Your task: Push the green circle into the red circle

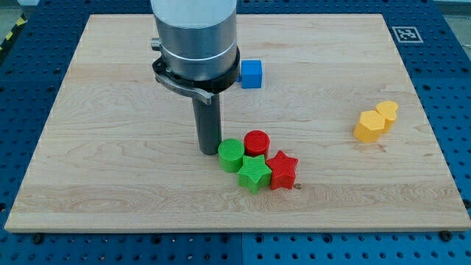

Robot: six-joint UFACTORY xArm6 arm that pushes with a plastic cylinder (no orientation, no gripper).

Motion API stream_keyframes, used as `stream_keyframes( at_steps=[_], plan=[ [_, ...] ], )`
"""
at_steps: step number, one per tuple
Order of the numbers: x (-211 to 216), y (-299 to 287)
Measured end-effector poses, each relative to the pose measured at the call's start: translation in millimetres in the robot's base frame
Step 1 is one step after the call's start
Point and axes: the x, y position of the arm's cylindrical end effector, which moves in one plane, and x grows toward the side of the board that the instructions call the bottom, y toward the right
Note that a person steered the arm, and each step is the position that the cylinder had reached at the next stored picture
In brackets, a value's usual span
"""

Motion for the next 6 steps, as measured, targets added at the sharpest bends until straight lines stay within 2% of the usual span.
stream_keyframes(
  at_steps=[2,6],
  plan=[
    [27.0,-38.1],
    [30.9,3.6]
  ],
)
